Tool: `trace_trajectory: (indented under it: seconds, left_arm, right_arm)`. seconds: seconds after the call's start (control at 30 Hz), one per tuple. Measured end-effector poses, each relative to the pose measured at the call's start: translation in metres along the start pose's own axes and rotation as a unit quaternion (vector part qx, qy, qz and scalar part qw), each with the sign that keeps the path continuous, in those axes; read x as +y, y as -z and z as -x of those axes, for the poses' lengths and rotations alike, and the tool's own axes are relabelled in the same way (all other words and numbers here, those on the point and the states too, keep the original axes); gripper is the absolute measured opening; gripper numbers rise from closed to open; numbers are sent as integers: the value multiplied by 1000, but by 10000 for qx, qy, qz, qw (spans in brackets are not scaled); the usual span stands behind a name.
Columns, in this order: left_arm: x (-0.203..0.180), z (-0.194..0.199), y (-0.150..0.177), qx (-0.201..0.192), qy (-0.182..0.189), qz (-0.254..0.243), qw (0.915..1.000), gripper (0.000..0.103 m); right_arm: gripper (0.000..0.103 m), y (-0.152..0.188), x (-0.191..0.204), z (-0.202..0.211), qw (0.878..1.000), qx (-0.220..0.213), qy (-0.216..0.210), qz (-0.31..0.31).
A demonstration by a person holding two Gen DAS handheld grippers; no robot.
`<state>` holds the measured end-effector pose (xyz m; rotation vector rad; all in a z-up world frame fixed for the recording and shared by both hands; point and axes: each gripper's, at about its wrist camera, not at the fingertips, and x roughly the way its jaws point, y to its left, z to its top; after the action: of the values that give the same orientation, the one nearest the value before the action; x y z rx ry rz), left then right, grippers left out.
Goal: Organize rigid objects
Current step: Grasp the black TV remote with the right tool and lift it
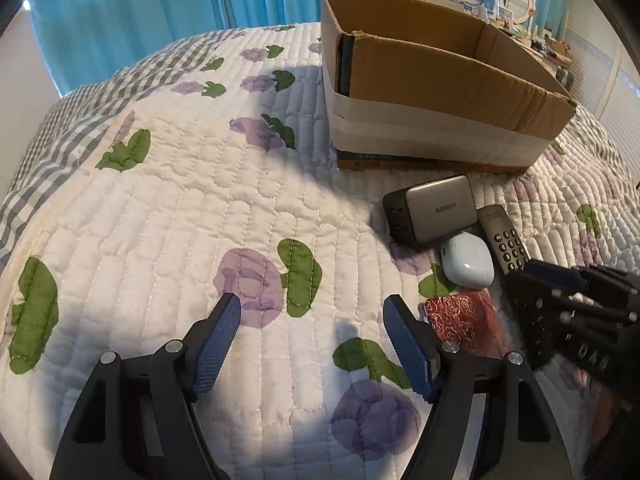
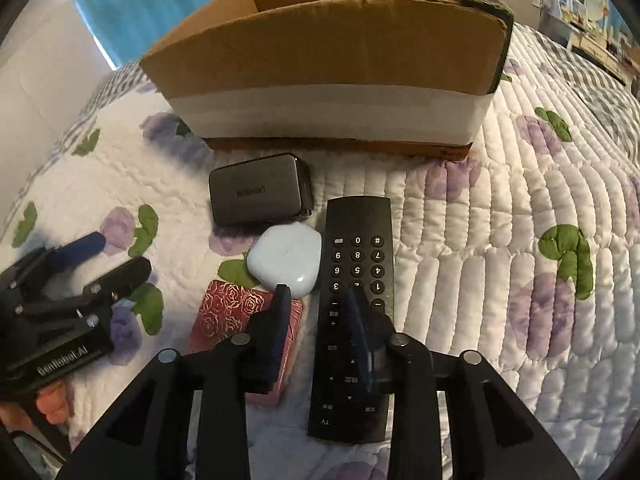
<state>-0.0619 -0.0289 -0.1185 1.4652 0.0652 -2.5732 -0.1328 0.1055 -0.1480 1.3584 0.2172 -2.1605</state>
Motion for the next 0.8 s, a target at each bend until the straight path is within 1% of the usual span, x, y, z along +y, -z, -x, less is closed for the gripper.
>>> trace_trajectory:
  seconds: [0.07, 0.1, 0.13, 0.2, 0.27, 0.3, 0.33, 0.37, 0.4, 0.43, 0.5, 0.57, 0.63, 0.7, 0.77, 0.8]
  left_arm:
    - [1, -1, -1, 14, 6, 33, 10000, 76]
    - [1, -1, -1, 15, 9, 39, 10000, 76]
    - [1, 0, 0, 13, 2, 27, 10000, 76]
    - [0, 0, 0, 16, -19, 8, 10000, 76]
    - [0, -2, 0, 32, -54, -12, 10000, 76]
    - [-1, -2, 0, 37, -73, -24, 10000, 76]
    - [-2, -3, -1, 50, -91, -38, 9999, 76]
    - [-3, -4, -1, 58, -110, -47, 9999, 76]
    - [-3, -5, -2, 62, -126, -49, 9999, 76]
    - [-3, -6, -2, 74, -167, -50, 9998, 76]
    - [-4, -11, -5, 144, -266, -58, 9995, 76]
    - [-4, -14, -7, 191, -300, -65, 9993, 76]
    - [-4, -13, -9, 192, -235, -54, 9995, 76]
    - [-5, -9, -12, 158, -37, -36, 9999, 76]
    - [-9, -3, -14, 66, 321, -55, 9994, 76]
    - [-14, -1, -14, 53, 435, -108, 9990, 76]
  right_arm:
    - [38, 1, 7, 1, 9997, 7, 152, 180]
    - [39, 2, 13, 2, 9990, 4, 319, 301]
    - [45, 5, 15, 3, 9982, 32, 473, 354]
    - [47, 12, 15, 9, 9963, -4, 804, 304]
    - [51, 13, 8, 14, 9962, -95, 855, 155]
    - [54, 12, 3, 13, 9963, -58, 851, 30]
    - [56, 11, -2, 9, 9962, 38, 870, -64]
    - [57, 10, -6, 2, 9960, 189, 866, -144]
    - [57, 9, -9, -8, 9954, 364, 875, -159]
    - [59, 8, -8, -12, 9949, 412, 915, -110]
    - [59, 6, -3, -17, 9944, 422, 967, 78]
    - [42, 6, -1, -15, 9948, 357, 943, 138]
    - [41, 9, -2, -3, 9960, 196, 867, 110]
    - [41, 13, -2, 15, 9958, -51, 916, 73]
    - [41, 14, -3, 32, 9948, -338, 958, 20]
    - [41, 14, -6, 43, 9938, -509, 982, -65]
